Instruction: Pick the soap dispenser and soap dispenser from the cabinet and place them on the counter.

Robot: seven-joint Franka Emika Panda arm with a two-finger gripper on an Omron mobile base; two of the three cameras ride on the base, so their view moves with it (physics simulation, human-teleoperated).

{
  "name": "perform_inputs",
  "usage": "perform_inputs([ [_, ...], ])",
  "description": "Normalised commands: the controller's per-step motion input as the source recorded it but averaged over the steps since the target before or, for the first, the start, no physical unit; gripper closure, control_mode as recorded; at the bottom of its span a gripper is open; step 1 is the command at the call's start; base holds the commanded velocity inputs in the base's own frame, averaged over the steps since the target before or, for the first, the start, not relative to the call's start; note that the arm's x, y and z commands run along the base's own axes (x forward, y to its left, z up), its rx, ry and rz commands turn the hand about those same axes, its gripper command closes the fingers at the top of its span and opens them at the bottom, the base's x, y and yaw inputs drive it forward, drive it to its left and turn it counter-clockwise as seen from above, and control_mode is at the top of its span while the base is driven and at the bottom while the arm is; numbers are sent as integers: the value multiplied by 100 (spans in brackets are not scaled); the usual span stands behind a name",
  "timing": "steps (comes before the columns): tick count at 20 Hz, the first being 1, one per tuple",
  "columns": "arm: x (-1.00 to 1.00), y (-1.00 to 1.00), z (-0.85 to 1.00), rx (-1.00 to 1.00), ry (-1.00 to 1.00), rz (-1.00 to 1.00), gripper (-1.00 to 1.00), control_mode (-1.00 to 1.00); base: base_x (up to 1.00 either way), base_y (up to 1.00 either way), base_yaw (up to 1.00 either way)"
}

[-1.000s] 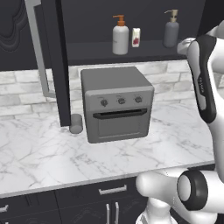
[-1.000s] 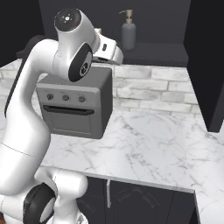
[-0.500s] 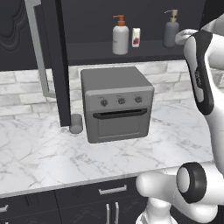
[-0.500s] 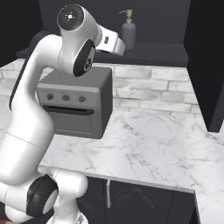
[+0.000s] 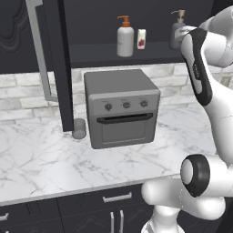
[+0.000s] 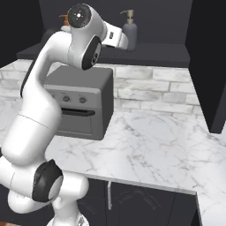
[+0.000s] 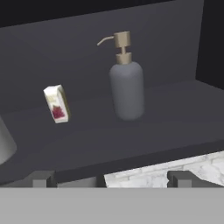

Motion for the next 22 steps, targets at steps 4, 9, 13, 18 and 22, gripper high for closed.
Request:
perform_inputs([
  [4, 41, -13, 13, 1, 0, 1, -100, -100, 0, 0, 0],
  [9, 35, -25, 18, 0, 0, 0, -100, -100, 0, 0, 0],
  [13, 25, -16, 16, 1, 0, 0, -100, -100, 0, 0, 0],
  [18, 1, 0, 2, 0, 0, 0, -100, -100, 0, 0, 0],
  [22, 26, 0, 0, 0, 0, 0, -100, -100, 0, 0, 0],
])
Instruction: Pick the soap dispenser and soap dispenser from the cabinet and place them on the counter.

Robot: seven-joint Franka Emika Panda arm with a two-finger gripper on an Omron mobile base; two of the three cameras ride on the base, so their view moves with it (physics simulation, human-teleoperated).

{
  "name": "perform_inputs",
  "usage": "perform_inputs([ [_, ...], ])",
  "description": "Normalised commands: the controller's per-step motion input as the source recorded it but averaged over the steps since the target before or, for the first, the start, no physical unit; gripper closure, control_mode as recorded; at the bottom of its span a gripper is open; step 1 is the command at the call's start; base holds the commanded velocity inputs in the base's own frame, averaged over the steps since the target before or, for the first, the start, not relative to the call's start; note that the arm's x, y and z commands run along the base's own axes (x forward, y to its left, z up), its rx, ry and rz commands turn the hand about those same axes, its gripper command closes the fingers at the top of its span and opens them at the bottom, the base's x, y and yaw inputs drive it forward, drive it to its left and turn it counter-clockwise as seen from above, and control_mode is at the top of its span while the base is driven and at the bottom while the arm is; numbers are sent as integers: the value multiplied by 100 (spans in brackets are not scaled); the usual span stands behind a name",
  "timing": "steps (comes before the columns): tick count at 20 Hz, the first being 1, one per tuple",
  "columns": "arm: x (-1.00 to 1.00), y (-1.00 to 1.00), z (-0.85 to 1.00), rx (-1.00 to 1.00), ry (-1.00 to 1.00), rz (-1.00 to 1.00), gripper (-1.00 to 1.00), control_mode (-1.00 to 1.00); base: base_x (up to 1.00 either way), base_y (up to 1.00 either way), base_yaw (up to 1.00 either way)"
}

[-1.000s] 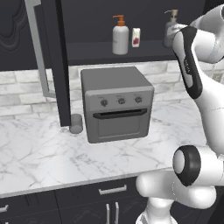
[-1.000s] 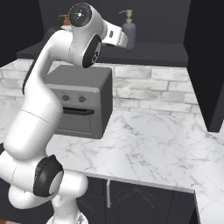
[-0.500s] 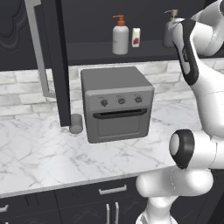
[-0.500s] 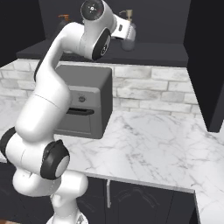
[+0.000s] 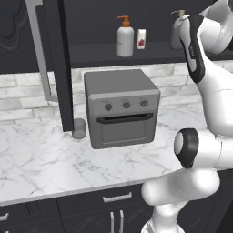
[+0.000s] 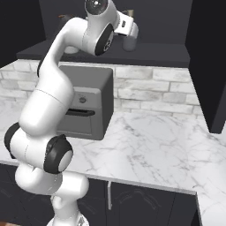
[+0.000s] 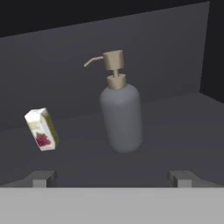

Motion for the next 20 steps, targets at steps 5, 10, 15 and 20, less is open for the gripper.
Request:
perform_inputs([
  [5, 38, 0, 0, 0, 0, 0, -100, -100, 0, 0, 0],
  [10, 36, 0, 0, 0, 0, 1, -100, -100, 0, 0, 0],
  [15, 23, -10, 0, 0, 1, 1, -100, -100, 0, 0, 0],
  [20, 11, -15, 0, 0, 0, 1, -100, -100, 0, 0, 0],
])
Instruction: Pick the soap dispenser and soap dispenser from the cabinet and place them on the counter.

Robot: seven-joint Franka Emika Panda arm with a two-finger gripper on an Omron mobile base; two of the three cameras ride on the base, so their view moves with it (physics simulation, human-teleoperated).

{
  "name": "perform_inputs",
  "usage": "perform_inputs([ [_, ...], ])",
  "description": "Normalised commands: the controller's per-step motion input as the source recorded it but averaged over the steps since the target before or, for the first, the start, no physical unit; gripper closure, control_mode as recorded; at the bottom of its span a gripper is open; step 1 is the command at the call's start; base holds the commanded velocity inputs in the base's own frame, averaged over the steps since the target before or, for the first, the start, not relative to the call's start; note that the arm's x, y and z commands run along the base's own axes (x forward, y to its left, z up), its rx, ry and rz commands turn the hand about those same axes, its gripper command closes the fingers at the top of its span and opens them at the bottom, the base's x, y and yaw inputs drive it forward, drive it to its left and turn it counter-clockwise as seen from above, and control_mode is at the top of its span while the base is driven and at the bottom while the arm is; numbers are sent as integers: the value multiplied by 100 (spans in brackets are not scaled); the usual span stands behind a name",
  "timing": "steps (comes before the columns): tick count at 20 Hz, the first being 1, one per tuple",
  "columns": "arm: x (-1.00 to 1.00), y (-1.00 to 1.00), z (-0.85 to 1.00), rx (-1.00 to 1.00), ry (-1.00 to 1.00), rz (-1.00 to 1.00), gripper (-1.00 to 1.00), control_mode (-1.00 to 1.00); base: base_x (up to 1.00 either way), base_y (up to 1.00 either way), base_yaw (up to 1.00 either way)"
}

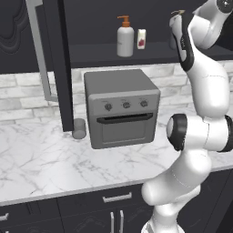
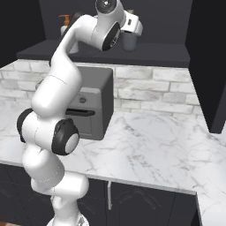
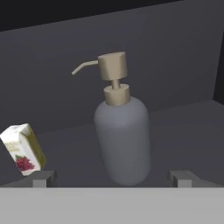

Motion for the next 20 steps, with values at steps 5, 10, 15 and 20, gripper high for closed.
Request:
perform_inputs([
  [5, 5, -1, 0, -1, 0, 0, -100, -100, 0, 0, 0],
  [10, 7, 0, -3, -3, 0, 0, -100, -100, 0, 0, 0],
  [15, 20, 0, -10, -5, 0, 0, -100, -100, 0, 0, 0],
  [20, 23, 0, -7, -4, 0, 1, -100, -100, 0, 0, 0],
])
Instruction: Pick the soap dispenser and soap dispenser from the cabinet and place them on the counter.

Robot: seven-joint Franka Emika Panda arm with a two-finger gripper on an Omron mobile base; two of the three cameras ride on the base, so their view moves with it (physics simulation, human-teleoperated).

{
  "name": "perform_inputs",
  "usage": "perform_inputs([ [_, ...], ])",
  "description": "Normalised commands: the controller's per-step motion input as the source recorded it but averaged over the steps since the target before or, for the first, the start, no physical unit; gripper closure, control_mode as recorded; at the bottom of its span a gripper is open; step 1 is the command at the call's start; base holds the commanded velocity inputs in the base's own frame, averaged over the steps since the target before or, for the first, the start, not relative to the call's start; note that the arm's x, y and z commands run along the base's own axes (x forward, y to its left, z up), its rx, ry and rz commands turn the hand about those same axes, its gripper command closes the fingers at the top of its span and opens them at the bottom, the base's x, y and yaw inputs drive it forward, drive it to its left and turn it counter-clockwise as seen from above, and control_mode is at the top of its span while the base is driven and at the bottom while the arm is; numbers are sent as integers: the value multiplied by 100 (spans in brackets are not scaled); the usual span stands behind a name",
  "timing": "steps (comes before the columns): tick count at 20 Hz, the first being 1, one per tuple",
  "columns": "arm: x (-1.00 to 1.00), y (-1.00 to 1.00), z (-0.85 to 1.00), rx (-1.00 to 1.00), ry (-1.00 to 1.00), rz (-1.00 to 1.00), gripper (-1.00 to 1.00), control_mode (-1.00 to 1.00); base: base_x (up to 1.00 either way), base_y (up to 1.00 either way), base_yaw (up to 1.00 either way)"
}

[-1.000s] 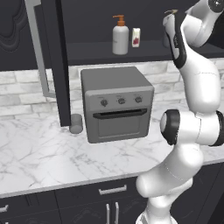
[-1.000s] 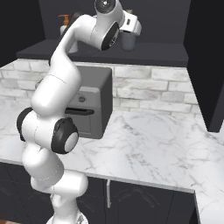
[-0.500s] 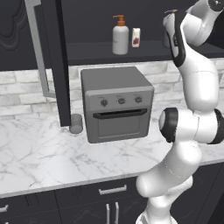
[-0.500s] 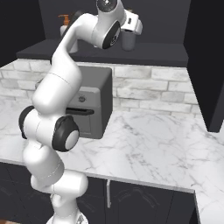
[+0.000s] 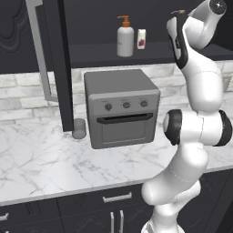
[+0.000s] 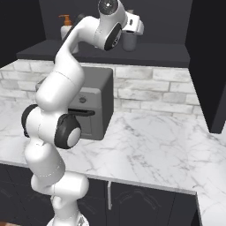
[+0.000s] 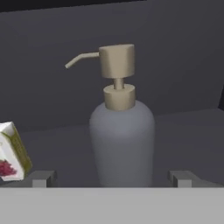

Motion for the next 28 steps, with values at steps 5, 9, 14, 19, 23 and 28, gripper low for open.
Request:
perform_inputs([
  [5, 16, -1, -2, -3, 0, 1, -100, -100, 0, 0, 0],
  [9, 6, -7, -3, -3, 0, 1, -100, -100, 0, 0, 0],
  [14, 0, -8, -3, -3, 0, 1, -100, -100, 0, 0, 0],
  [19, 4, -7, -7, -4, 0, 1, -100, -100, 0, 0, 0],
  [23, 16, -1, -9, -3, 0, 0, -100, -100, 0, 0, 0],
  [28, 17, 0, -10, -4, 0, 0, -100, -100, 0, 0, 0],
])
